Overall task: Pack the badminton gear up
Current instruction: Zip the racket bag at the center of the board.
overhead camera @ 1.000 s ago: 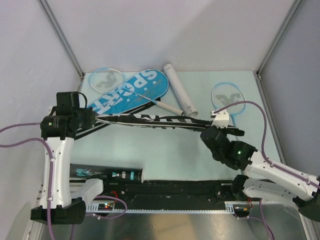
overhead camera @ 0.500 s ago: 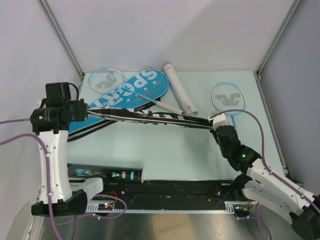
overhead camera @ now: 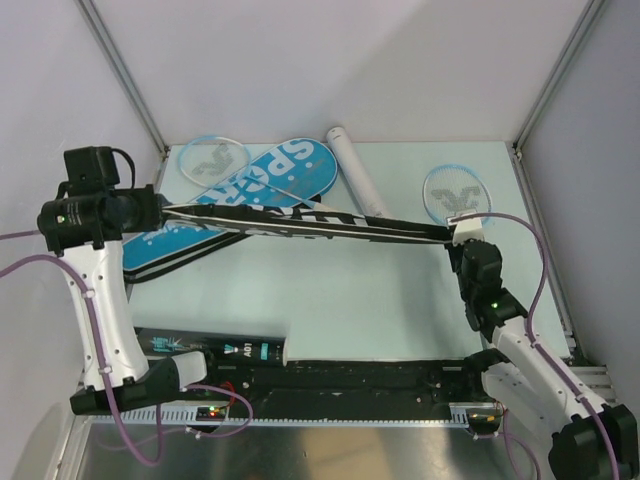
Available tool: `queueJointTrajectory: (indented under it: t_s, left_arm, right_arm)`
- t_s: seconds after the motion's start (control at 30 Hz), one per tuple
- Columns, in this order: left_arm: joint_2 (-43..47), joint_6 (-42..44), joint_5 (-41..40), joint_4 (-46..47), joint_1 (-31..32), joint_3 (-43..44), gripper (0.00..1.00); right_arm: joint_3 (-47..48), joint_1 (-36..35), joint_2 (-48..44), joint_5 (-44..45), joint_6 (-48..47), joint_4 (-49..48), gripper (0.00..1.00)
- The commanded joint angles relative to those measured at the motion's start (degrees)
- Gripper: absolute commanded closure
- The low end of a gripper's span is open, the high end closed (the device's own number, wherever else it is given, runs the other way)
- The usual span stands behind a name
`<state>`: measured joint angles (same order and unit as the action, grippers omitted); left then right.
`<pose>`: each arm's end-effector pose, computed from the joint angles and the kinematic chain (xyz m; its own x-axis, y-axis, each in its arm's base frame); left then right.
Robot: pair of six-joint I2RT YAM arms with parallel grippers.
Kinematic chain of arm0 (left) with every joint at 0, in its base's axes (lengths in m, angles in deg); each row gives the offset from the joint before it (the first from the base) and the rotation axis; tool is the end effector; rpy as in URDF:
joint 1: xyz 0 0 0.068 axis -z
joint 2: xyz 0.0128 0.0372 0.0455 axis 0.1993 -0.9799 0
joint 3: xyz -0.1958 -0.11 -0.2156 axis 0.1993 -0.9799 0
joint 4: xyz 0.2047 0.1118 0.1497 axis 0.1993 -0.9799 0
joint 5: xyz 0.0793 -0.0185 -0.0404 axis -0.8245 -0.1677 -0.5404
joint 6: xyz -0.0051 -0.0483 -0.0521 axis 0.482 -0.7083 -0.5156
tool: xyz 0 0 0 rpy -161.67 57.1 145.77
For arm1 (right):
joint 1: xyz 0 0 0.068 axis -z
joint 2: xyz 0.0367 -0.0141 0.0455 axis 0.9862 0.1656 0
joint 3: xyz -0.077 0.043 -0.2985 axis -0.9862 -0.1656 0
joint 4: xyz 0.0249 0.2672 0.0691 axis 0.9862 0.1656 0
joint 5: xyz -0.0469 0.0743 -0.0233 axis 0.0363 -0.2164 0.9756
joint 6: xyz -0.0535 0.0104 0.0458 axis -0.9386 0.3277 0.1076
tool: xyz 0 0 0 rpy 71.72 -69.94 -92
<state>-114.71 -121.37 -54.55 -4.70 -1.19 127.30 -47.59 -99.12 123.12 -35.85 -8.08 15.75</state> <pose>0.1796 0.0429 0.4919 0.1396 -0.9827 -0.1216 -0.7677 -0.0298 -0.6401 0.1854 0.0366 0.2548 -0.3219 -0.3746 -0.8695 -0.0047 0.9190 -0.3942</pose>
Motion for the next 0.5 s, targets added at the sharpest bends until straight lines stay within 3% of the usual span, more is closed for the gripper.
queueJointTrajectory:
  t_s: [0.0, 0.1, 0.17, 0.23, 0.27, 0.47]
  left_arm:
    - [1.23, 0.69, -4.84, 3.71, -3.54, 5.12, 1.00]
    - [0.05, 2.77, -3.13, 3.91, -3.52, 4.65, 1.00]
    - [-0.47, 4.21, -2.84, 4.42, -3.23, 4.12, 1.00]
    - [-0.64, 5.25, -3.43, 4.83, -2.94, 3.46, 1.00]
    - [-0.61, 5.64, -4.06, 5.18, -2.90, 3.13, 1.00]
    - [-1.01, 6.49, -5.54, 7.66, -2.58, 0.39, 1.00]
  right_arm:
    - [-1.75, 5.36, 1.77, 3.92, 0.49, -1.67, 1.00]
    - [2.27, 2.55, 2.96, -3.19, 3.09, 2.53, 1.00]
    - [6.47, -2.66, 2.04, -8.22, 3.52, 7.34, 0.81]
    - [9.32, -8.96, -0.26, -11.65, 2.71, 12.26, 0.54]
    - [10.32, -11.37, -1.36, -12.32, 2.38, 14.09, 0.46]
    - [15.10, -20.24, -2.71, -20.77, 1.24, 17.28, 0.16]
